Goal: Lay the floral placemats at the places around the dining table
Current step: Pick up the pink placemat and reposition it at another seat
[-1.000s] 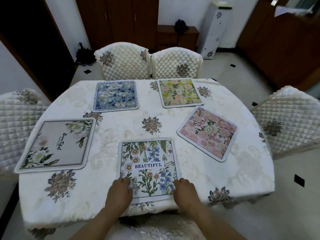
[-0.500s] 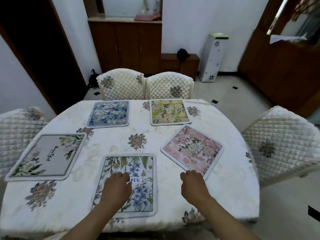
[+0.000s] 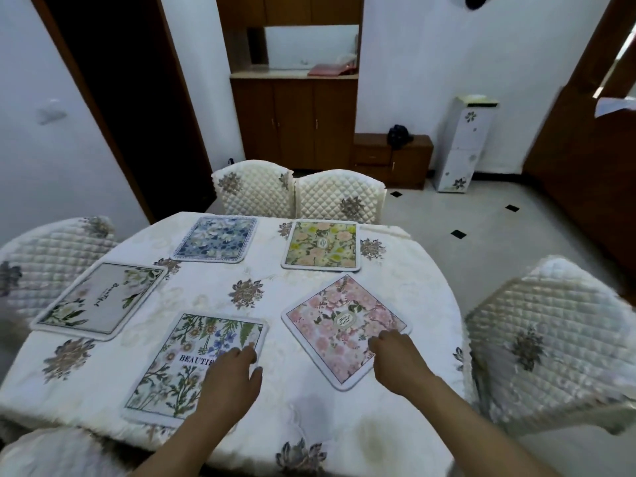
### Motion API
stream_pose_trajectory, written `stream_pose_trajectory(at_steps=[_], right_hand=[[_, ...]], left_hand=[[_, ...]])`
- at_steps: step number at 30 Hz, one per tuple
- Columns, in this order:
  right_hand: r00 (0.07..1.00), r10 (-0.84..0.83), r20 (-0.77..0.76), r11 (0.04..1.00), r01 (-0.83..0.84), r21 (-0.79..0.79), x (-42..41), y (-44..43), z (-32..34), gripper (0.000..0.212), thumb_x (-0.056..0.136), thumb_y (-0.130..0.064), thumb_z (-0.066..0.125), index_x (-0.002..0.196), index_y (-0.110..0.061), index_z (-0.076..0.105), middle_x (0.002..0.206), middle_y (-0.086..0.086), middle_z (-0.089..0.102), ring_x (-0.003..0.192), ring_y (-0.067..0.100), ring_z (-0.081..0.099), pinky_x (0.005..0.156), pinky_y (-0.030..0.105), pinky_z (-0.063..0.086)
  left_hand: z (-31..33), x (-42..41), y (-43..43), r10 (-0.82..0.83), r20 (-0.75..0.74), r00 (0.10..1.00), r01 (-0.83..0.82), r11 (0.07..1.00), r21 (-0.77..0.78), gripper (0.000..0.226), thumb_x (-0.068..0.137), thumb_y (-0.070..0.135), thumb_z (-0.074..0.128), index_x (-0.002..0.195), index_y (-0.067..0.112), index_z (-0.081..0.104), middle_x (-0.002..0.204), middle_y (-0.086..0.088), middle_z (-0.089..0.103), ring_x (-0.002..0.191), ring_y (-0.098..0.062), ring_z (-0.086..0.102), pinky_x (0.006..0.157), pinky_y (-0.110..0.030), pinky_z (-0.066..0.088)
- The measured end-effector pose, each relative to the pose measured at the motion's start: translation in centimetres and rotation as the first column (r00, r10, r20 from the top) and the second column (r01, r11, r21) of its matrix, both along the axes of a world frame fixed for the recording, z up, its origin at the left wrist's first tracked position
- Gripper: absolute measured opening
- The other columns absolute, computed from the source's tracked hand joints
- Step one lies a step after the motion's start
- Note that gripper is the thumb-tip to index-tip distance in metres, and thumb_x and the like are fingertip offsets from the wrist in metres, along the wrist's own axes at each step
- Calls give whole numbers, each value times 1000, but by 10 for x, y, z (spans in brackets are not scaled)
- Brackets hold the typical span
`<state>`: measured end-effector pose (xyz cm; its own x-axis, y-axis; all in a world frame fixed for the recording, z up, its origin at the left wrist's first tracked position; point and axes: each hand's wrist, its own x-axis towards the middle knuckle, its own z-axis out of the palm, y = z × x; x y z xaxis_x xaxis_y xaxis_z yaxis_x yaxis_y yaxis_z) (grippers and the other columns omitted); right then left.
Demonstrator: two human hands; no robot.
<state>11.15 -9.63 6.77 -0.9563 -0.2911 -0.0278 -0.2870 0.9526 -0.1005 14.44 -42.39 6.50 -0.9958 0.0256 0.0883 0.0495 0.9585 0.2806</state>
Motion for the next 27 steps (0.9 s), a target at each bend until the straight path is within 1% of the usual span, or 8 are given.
stream_pose_trajectory(at_steps=[4, 9, 14, 17, 19, 22, 25, 27], right_hand=[[1000, -1, 1, 999, 1, -38, -10, 10, 8, 15, 83, -10, 46, 94, -14, 56, 92, 11, 58, 91, 31, 52, 66, 32, 27], [998, 41, 42, 999, -40, -30, -33, 30, 1, 13, 85, -13, 45, 95, -13, 54, 92, 10, 55, 91, 31, 51, 66, 33, 30], [984, 123, 127, 992, -118, -48, -95, 52, -24, 21, 84, -16, 50, 104, -12, 55, 101, 12, 57, 98, 31, 51, 68, 33, 35], [962, 218, 167, 976, -213, -50, -156, 66, -42, 29, 84, -13, 51, 112, -12, 54, 104, 14, 56, 101, 32, 51, 68, 33, 33], [940, 266, 213, 964, -264, -41, -197, 72, -53, 28, 83, -12, 51, 111, -11, 52, 105, 14, 55, 102, 33, 52, 68, 33, 35], [896, 322, 306, 943, -332, -20, -249, 78, -69, 30, 85, -12, 54, 115, -9, 51, 111, 16, 55, 104, 34, 52, 74, 35, 41], [860, 379, 342, 917, -399, -12, -289, 73, -83, 33, 86, -11, 54, 118, -9, 49, 113, 17, 55, 103, 34, 54, 72, 34, 39], [846, 412, 338, 905, -424, -40, -313, 63, -91, 35, 87, -13, 53, 122, -9, 50, 115, 18, 56, 105, 35, 56, 74, 34, 42]], left_hand=[[5, -9, 8, 31, 19, 999, -31, 999, 23, 21, 90, 38, 55, 102, 22, 60, 95, -2, 62, 89, -22, 56, 68, -33, 44], [-8, -13, 34, 69, 89, 994, -81, 986, 144, 17, 91, 36, 56, 98, 20, 58, 91, -1, 59, 85, -20, 53, 67, -34, 44], [-36, 0, 82, 171, 292, 941, -258, 921, 292, 14, 91, 35, 58, 88, 24, 49, 88, 2, 55, 84, -16, 53, 72, -33, 46], [-62, -2, 124, 279, 440, 854, -439, 839, 320, 20, 90, 34, 60, 84, 23, 44, 83, 2, 53, 77, -16, 51, 67, -31, 39], [-74, -6, 157, 380, 562, 735, -618, 717, 323, 22, 89, 36, 62, 91, 19, 47, 86, 1, 57, 78, -17, 53, 68, -31, 39], [-92, -15, 208, 521, 708, 477, -859, 447, 250, 28, 88, 36, 65, 99, 14, 53, 86, 1, 55, 83, -19, 52, 73, -27, 36], [-100, -24, 248, 532, 782, 324, -945, 217, 243, 22, 89, 28, 65, 74, 14, 55, 76, -4, 51, 72, -20, 50, 75, -31, 41], [-102, -34, 269, 455, 857, 243, -946, -84, 313, 26, 90, 17, 60, 65, 17, 53, 67, -4, 53, 63, -19, 52, 72, -35, 49]])
